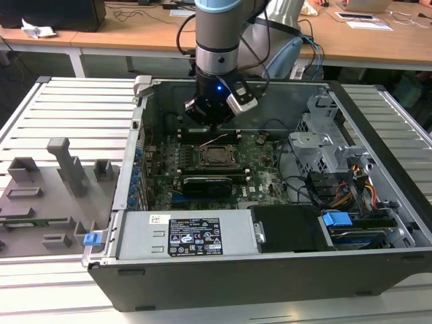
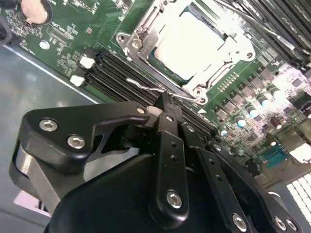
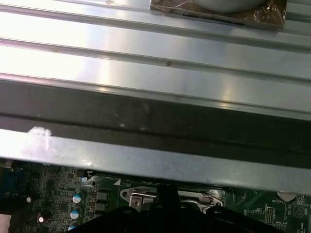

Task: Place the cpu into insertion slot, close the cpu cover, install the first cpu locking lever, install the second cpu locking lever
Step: 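Install the first cpu locking lever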

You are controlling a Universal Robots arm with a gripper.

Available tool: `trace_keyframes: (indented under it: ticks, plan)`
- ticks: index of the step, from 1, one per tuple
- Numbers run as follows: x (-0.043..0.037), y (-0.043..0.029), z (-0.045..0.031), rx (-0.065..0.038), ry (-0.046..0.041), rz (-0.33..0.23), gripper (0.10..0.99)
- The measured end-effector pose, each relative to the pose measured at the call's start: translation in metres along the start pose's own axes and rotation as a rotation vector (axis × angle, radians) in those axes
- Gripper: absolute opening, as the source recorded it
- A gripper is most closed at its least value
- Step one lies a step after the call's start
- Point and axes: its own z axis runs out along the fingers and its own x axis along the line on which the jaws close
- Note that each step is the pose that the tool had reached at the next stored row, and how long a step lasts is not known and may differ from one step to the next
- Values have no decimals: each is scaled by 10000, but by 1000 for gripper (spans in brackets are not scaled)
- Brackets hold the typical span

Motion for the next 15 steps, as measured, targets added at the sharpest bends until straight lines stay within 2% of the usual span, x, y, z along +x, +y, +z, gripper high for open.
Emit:
trace_keyframes:
  ticks: [15]
  plan:
    - [-62, 0, 54, 1, -1, 2, 106]
